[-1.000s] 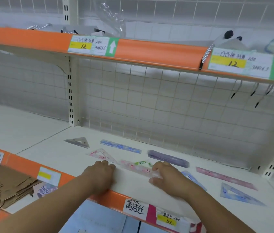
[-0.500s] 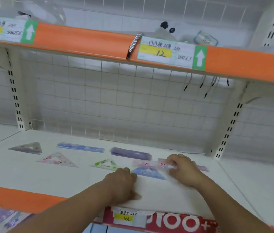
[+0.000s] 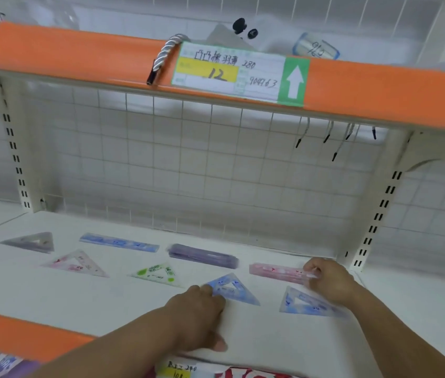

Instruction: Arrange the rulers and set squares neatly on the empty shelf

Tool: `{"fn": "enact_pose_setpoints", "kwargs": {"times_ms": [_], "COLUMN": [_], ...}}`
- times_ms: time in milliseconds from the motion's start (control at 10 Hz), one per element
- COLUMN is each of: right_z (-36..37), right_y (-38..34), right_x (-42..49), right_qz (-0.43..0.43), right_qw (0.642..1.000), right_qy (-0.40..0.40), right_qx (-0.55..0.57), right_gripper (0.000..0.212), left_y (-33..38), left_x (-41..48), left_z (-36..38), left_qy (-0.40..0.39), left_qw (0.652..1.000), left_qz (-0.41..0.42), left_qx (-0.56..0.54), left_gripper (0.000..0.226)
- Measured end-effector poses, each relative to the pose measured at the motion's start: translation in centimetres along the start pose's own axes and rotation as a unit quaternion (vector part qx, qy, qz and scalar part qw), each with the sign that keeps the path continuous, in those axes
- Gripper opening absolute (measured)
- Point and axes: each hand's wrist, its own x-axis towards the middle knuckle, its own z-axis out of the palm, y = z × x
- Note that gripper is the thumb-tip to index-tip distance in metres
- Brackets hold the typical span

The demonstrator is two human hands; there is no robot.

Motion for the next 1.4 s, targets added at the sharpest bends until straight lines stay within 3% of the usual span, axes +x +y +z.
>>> {"fn": "enact_pose_setpoints", "kwargs": {"times_ms": [600,900,1100,1200,1400], "right_z": [1.0,1.5,1.3,0.9,0.3], "right_y": [0.8,0.7,-0.1,-0.8,-3.4], "right_x": [1.7,1.6,1.1,0.3,-1.7], "right_qz": [-0.001,0.003,0.014,0.016,-0.009], "right_qw": [0.999,1.000,0.999,0.998,0.997], "right_qy": [-0.035,-0.018,-0.013,-0.007,-0.004], "right_qx": [0.039,0.019,-0.035,-0.063,-0.076], "right_gripper": [0.025,0.032,0.025,0.041,0.038], "left_y": [0.2,0.1,0.1,-0.1,-1.5], "left_x": [0.5,0.2,-0.1,-0.3,-1.1], "left_z": [-0.6,-0.5,-0.4,-0.4,0.0], "left_qy": [-0.026,-0.020,-0.017,-0.013,0.014], "left_qw": [0.999,1.000,1.000,1.000,0.998], "left_qz": [-0.017,-0.013,-0.008,-0.004,-0.026], "left_qx": [-0.013,-0.017,-0.016,-0.020,-0.047], "left_gripper": [0.062,0.062,0.062,0.059,0.051]}}
